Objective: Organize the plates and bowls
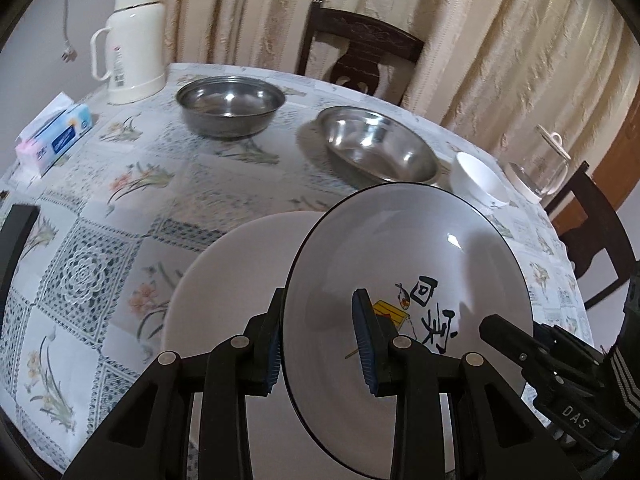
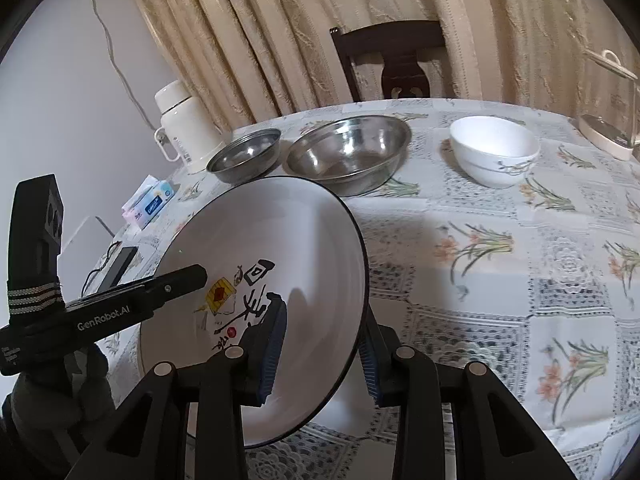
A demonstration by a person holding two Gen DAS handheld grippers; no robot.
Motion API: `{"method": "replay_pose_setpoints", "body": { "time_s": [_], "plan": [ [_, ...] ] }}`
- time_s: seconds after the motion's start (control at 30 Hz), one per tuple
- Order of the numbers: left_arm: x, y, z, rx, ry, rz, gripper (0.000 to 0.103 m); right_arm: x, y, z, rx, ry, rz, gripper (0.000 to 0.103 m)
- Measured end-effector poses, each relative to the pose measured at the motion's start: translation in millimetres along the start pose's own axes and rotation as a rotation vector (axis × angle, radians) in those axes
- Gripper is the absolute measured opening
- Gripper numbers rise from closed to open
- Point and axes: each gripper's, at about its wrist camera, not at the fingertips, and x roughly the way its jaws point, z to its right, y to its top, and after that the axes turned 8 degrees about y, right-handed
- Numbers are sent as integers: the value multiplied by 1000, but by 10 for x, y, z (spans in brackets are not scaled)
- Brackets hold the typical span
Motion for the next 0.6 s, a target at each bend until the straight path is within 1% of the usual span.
{"method": "replay_pose_setpoints", "body": {
  "time_s": [0.6],
  "plan": [
    [138,-107,-362,-42,16,-40,32,237,-45,-217,-16,0,-53,37]
  ]
}}
